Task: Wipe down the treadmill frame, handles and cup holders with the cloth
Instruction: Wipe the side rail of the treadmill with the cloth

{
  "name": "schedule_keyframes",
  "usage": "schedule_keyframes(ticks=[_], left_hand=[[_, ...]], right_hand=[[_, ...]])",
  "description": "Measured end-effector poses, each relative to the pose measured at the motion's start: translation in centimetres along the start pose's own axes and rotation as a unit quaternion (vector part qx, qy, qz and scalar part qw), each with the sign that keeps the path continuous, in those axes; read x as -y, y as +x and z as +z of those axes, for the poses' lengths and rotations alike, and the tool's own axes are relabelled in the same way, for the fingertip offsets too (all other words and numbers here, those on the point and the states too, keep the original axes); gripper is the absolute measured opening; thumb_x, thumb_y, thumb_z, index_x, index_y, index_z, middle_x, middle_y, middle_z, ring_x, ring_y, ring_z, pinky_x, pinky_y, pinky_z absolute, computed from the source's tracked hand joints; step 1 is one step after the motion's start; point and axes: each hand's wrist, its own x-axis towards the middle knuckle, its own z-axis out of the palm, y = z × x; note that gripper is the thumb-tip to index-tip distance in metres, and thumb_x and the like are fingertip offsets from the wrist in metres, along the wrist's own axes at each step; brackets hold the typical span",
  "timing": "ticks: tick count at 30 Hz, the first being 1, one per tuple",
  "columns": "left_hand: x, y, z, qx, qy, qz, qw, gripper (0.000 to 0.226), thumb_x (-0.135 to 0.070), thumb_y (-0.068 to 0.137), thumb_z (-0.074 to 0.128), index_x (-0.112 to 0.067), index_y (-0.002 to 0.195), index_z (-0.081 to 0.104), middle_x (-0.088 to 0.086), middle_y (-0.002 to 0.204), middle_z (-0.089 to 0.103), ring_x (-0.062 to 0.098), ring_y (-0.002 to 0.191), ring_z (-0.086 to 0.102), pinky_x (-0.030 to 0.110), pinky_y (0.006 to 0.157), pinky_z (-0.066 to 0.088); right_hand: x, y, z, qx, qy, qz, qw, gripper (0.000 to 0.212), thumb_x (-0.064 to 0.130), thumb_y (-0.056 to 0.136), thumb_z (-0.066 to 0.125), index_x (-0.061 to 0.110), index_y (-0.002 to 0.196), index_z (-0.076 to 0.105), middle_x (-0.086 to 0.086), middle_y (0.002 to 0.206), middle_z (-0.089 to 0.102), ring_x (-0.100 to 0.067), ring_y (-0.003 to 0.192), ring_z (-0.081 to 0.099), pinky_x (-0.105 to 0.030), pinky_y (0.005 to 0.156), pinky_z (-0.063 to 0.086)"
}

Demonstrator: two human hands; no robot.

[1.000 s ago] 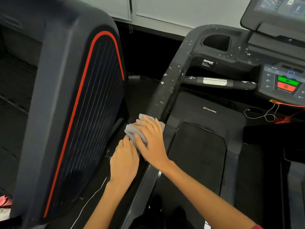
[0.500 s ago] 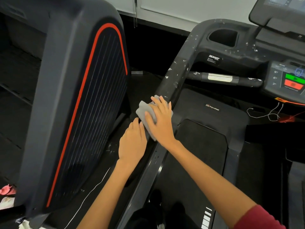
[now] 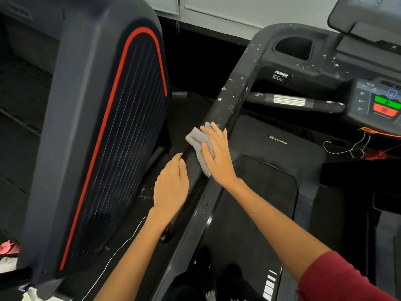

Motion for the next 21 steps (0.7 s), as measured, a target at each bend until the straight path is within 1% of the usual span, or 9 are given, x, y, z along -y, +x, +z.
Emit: schedule_keyframes(ticks=[2,4,6,8,10,13,16,18,21], left_hand=[[0.1,0.4,-0.5,0.004,-0.074,-0.038,0.996,0.040,-0.028,0.103,0.027,-0.016,0.139,0.043,0.001,0.097,0.065,0.011,0.088,0.061,0.019,0.081,0.044],[0.1,0.5,-0.8,-0.019,-0.149,-0.061,0.987,0.042,-0.029,0.104,0.026,-0.016,0.141,0.040,-0.001,0.115,0.061,0.005,0.104,0.055,0.012,0.090,0.037],[0.2,0.4,-0.9,-0.067,-0.208,-0.059,0.974,0.044,-0.031,0.103,0.026,-0.016,0.143,0.036,-0.003,0.138,0.047,0.002,0.124,0.043,0.015,0.103,0.030],[0.2,0.1,-1.0,-0.113,-0.244,-0.051,0.962,0.045,-0.034,0.103,0.025,-0.018,0.144,0.033,-0.011,0.137,0.041,-0.011,0.121,0.039,0.007,0.101,0.027],[0.2,-0.1,-1.0,-0.139,-0.267,-0.053,0.952,0.045,-0.036,0.103,0.024,-0.021,0.144,0.035,-0.013,0.138,0.041,-0.012,0.121,0.038,0.005,0.099,0.026],[0.3,-0.2,-1.2,-0.146,-0.313,-0.066,0.936,0.046,-0.038,0.100,0.023,-0.023,0.138,0.045,-0.011,0.137,0.048,-0.007,0.123,0.041,0.003,0.097,0.027],[0.3,-0.2,-1.4,-0.118,-0.351,-0.079,0.926,0.049,-0.041,0.096,0.024,-0.022,0.130,0.053,-0.009,0.130,0.055,-0.004,0.120,0.046,0.005,0.094,0.031],[0.3,-0.1,-1.3,-0.088,-0.357,-0.075,0.927,0.054,-0.051,0.092,0.024,-0.024,0.129,0.054,-0.010,0.129,0.055,-0.002,0.121,0.047,0.013,0.097,0.032],[-0.1,0.2,-1.0,-0.030,-0.348,-0.072,0.934,0.052,-0.052,0.096,0.021,-0.030,0.132,0.050,-0.010,0.133,0.052,0.000,0.125,0.043,0.018,0.097,0.032]], right_hand=[[0.6,1.5,-0.1,0.013,-0.054,0.009,0.998,0.041,0.031,0.097,0.037,0.008,0.122,0.059,-0.004,0.130,0.057,-0.015,0.138,0.035,-0.040,0.121,0.000],[2.1,2.4,0.5,0.036,-0.132,0.000,0.991,0.037,0.031,0.092,0.039,0.008,0.104,0.065,-0.004,0.109,0.064,-0.019,0.122,0.049,-0.039,0.119,0.004],[4.2,2.0,1.7,0.068,-0.197,-0.044,0.977,0.029,0.029,0.085,0.042,0.013,0.076,0.064,-0.002,0.082,0.064,-0.020,0.096,0.057,-0.042,0.115,0.021],[6.1,0.6,2.8,0.101,-0.207,-0.085,0.969,0.026,0.026,0.082,0.047,0.019,0.057,0.050,0.002,0.060,0.053,-0.020,0.069,0.051,-0.040,0.094,0.040],[7.3,-1.1,3.4,0.134,-0.196,-0.118,0.964,0.026,0.026,0.080,0.051,0.022,0.055,0.043,0.005,0.055,0.045,-0.016,0.060,0.042,-0.037,0.079,0.041],[7.7,-3.1,3.3,0.177,-0.155,-0.158,0.959,0.019,0.027,0.079,0.052,0.015,0.066,0.057,0.003,0.065,0.056,-0.017,0.068,0.051,-0.035,0.087,0.040],[6.8,-4.6,1.8,0.206,-0.085,-0.199,0.954,0.028,0.025,0.088,0.047,0.010,0.098,0.069,-0.003,0.102,0.069,-0.019,0.107,0.058,-0.036,0.109,0.031],[5.4,-5.5,0.6,0.219,-0.053,-0.232,0.946,0.032,0.022,0.093,0.051,0.008,0.119,0.065,-0.005,0.127,0.062,-0.018,0.132,0.046,-0.042,0.116,0.022],[2.7,-4.9,-0.7,0.212,-0.066,-0.247,0.943,0.041,0.023,0.096,0.046,0.007,0.131,0.057,-0.007,0.141,0.051,-0.019,0.142,0.033,-0.047,0.120,0.013]])
